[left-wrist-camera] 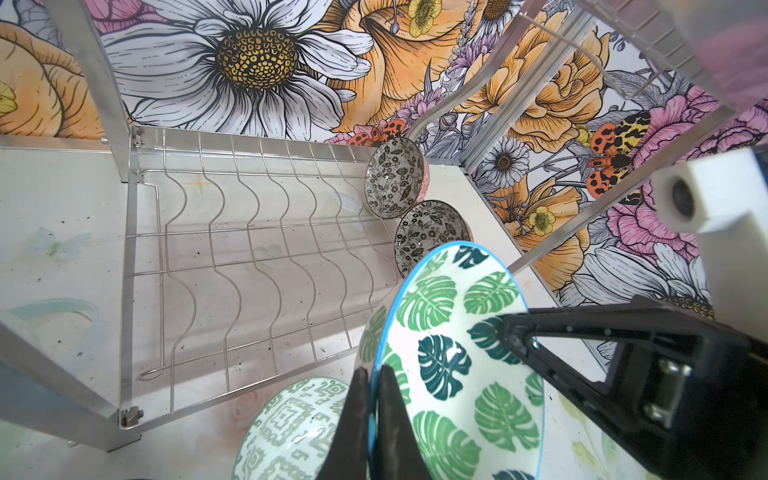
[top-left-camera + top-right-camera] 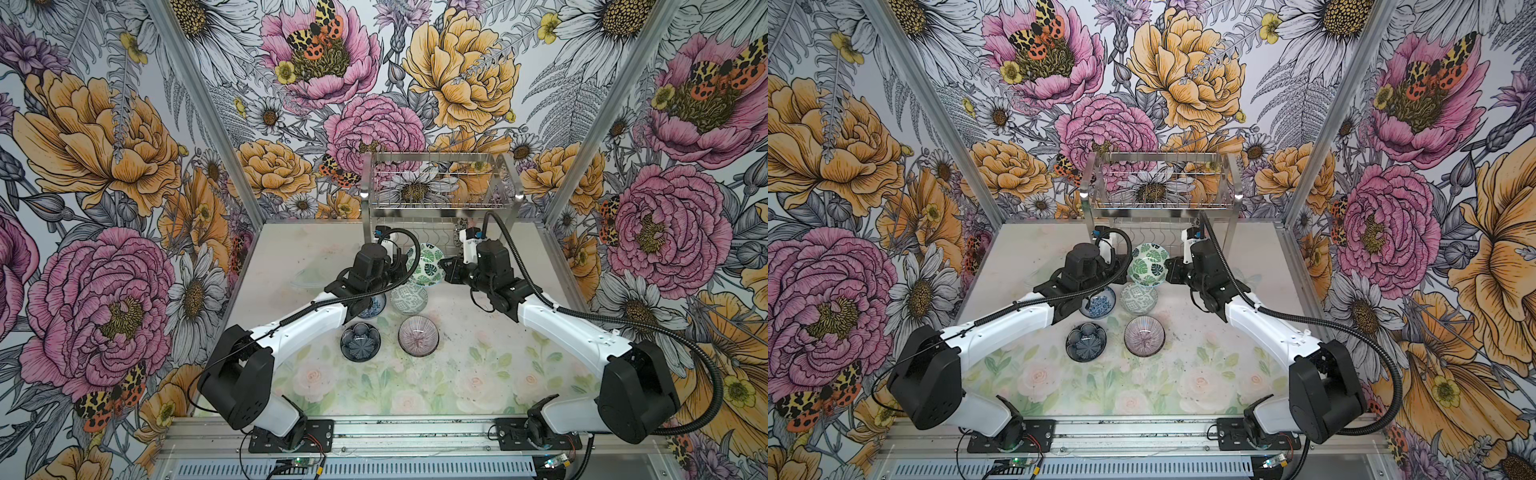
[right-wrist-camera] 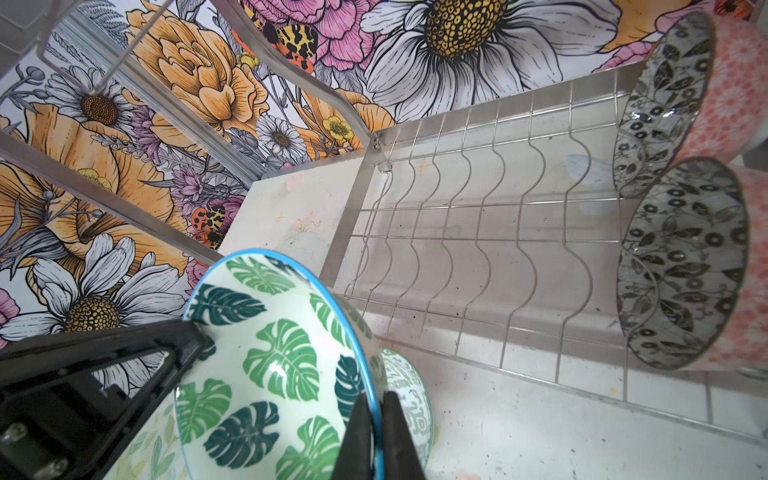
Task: Load the bowls into the dish rack
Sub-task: 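Close the right gripper on the monstera bowl rim beside the left gripper, then lift the monstera bowl toward the rack with the right gripper while left gripper withdraws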
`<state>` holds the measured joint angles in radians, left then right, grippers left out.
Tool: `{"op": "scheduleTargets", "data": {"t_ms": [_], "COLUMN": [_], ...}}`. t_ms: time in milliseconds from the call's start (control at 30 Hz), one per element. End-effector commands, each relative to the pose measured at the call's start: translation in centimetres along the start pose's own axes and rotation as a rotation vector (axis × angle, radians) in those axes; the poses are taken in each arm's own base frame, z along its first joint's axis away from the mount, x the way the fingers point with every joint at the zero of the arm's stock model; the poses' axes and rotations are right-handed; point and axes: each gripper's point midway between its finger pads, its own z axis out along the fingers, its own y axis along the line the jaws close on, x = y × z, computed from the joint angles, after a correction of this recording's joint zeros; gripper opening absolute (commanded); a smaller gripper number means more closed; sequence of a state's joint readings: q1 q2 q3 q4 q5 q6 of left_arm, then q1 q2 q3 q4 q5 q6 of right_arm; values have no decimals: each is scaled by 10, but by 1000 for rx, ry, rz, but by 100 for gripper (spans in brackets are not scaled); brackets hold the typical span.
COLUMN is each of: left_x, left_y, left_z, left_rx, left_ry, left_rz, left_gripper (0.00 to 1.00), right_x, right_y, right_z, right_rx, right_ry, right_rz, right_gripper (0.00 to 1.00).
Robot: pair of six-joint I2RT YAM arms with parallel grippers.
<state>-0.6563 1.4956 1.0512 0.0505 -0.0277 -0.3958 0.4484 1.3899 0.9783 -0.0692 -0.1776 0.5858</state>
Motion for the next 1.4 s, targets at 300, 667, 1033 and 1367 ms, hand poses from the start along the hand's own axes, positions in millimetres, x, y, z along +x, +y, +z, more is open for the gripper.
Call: {"op": "scheduleTargets", "data": {"t_ms": [300,667,1033,1367], "left_x": [-28,-28,-15,-9], "left_y": [-19,19,82,117], "left_z": [-21,-64,-105,-124], "left_rx": [59,-133,-335,-418], "left_ry": [-61,-22,-6,3], "left_rz": [9,116,107,76], "left_gripper": [54,98,99,99], "right_x": [-17,-46,-66,-77], "right_y": [13,-30,-53,-57], "right_z": [-11,-31,-40,-22], "right_rx": [-11,298,619,762], "right_ry": [-63,-179,-233,-229], "right_rz": [-44,-157,-372,-509], "right_gripper": [0,0,0,0]}}
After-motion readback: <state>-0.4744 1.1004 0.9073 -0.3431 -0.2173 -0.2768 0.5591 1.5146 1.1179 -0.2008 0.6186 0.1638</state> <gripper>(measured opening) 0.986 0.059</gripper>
